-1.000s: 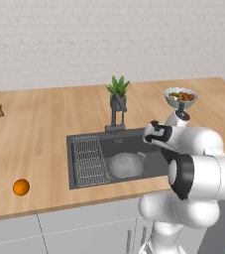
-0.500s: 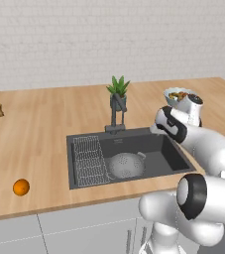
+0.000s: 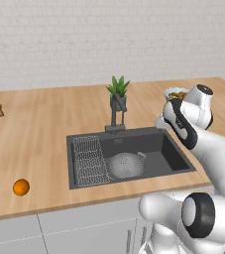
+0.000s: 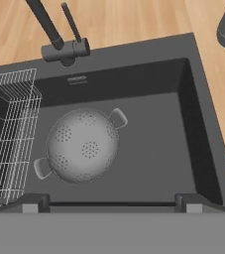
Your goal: Put the colander in the sink, put the orange, kiwi in the colander, and turn on the sink faucet and pour water over the colander.
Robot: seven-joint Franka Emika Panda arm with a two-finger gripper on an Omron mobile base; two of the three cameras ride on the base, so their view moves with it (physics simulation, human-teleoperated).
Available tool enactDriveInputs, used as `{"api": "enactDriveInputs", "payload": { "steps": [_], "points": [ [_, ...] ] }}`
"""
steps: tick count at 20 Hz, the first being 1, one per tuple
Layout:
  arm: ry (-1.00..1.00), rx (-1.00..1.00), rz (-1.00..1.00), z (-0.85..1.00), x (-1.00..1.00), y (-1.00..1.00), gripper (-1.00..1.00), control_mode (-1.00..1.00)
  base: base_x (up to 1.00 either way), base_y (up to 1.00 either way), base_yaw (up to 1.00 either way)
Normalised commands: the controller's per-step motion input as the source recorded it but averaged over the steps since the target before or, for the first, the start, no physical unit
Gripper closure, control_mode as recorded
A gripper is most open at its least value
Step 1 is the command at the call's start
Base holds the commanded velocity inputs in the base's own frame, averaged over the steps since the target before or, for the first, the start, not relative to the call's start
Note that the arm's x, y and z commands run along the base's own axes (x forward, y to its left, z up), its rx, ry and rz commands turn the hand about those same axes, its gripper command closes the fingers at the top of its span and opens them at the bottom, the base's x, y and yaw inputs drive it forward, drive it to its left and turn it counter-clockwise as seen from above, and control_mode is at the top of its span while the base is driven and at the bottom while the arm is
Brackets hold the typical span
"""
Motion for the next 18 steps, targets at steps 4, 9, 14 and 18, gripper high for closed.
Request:
{"api": "enactDriveInputs", "payload": {
  "steps": [4, 9, 14, 18],
  "points": [
    [-0.07, -0.02, 0.0, 0.03, -0.43, 0.0, -1.0, -1.0, 0.0, 0.0, 0.0],
    [-0.13, -0.01, 0.0, 0.0, -0.44, 0.0, -1.0, -1.0, 0.0, 0.0, 0.0],
    [-0.06, 0.0, 0.0, 0.0, -0.37, 0.0, -1.0, -1.0, 0.0, 0.0, 0.0],
    [0.0, 0.0, 0.0, 0.0, -0.38, -0.19, -1.0, -1.0, 0.0, 0.0, 0.0]
  ]
}}
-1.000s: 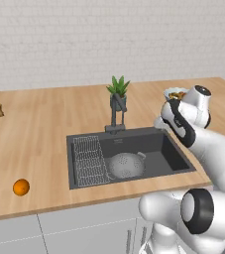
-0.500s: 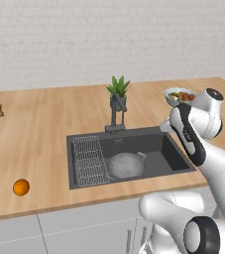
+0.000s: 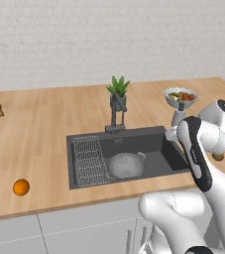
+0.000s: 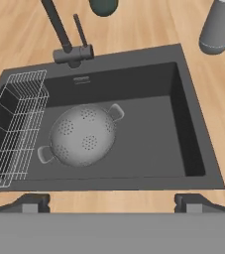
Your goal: Put the colander in the sink, put the orange, kiwi in the colander, and turn on the sink faucet and pour water over the colander.
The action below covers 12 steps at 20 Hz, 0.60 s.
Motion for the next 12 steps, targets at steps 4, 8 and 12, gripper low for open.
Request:
{"api": "enactDriveInputs", "payload": {
  "steps": [4, 8, 12],
  "points": [
    [0.02, 0.0, -0.06, 0.02, -0.03, -0.47, -1.0, -1.0, 0.0, 0.0, 0.0],
    [0.12, -0.03, -0.1, 0.07, 0.08, -0.59, -1.0, -1.0, 0.0, 0.0, 0.0],
    [0.27, -0.04, -0.08, 0.04, 0.18, -0.61, -1.0, -1.0, 0.0, 0.0, 0.0]
  ]
}}
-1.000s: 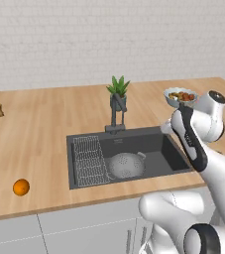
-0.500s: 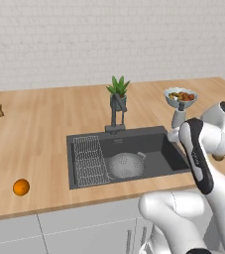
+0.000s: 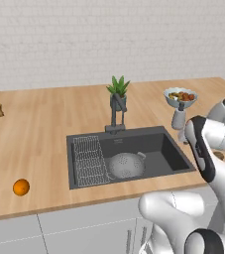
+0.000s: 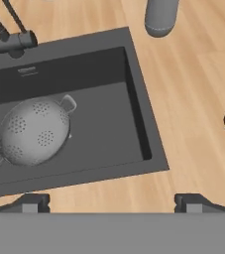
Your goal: Put the colander in the sink, put the orange, kiwi in the colander, and turn on the sink faucet and pour water over the colander.
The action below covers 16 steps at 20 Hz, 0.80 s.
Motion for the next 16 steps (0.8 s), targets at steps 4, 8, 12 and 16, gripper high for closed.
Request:
{"api": "enactDriveInputs", "payload": {
  "steps": [4, 8, 12, 16],
  "points": [
    [0.32, -0.11, -0.03, 0.0, 0.22, -0.66, -1.0, -1.0, 0.0, 0.0, 0.0],
    [0.09, -0.12, 0.02, -0.03, 0.03, -0.72, -1.0, -1.0, 0.0, 0.0, 0.0],
    [0.01, -0.06, 0.13, -0.02, 0.0, -0.76, -1.0, -1.0, 0.0, 0.0, 0.0],
    [0.19, -0.1, 0.14, -0.06, 0.0, -0.66, -1.0, -1.0, 0.0, 0.0, 0.0]
  ]
}}
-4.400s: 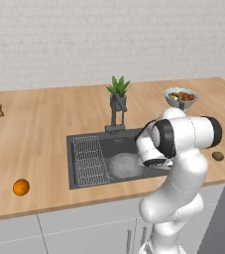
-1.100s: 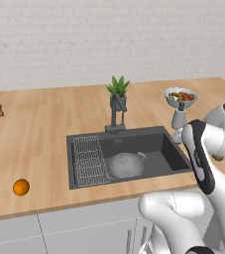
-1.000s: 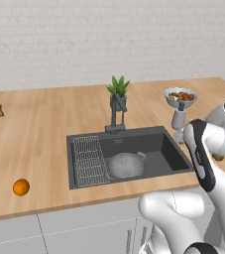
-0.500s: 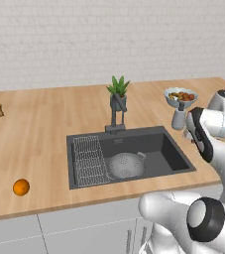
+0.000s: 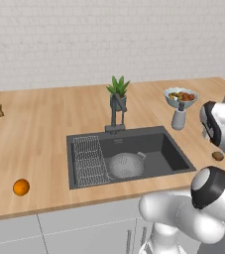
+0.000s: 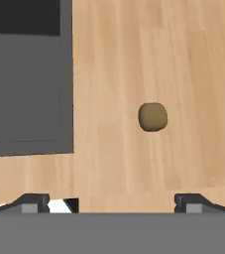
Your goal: Put the colander in the sink, put the orange, kiwi in the colander, and turn on the sink faucet and pour water over the colander.
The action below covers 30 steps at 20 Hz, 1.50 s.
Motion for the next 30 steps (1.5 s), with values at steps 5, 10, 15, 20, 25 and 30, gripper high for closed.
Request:
{"api": "enactDriveInputs", "payload": {
  "steps": [5, 10, 15, 20, 25, 30],
  "points": [
    [0.15, -0.05, 0.23, -0.12, 0.01, -0.4, -1.0, -1.0, 0.0, 0.0, 0.0],
    [0.02, 0.0, 0.18, -0.14, 0.01, -0.28, -1.0, -1.0, 0.0, 0.0, 0.0],
    [-0.07, 0.01, 0.13, -0.28, 0.01, -0.21, -1.0, -1.0, 0.0, 0.0, 0.0],
    [-0.01, 0.0, 0.03, -0.23, 0.25, -0.17, -1.0, -1.0, 0.0, 0.0, 0.0],
    [0.01, 0.0, 0.0, -0.26, 0.3, -0.05, -1.0, -1.0, 0.0, 0.0, 0.0],
    [0.01, 0.0, 0.04, -0.29, 0.16, -0.06, -1.0, -1.0, 0.0, 0.0, 0.0]
  ]
}}
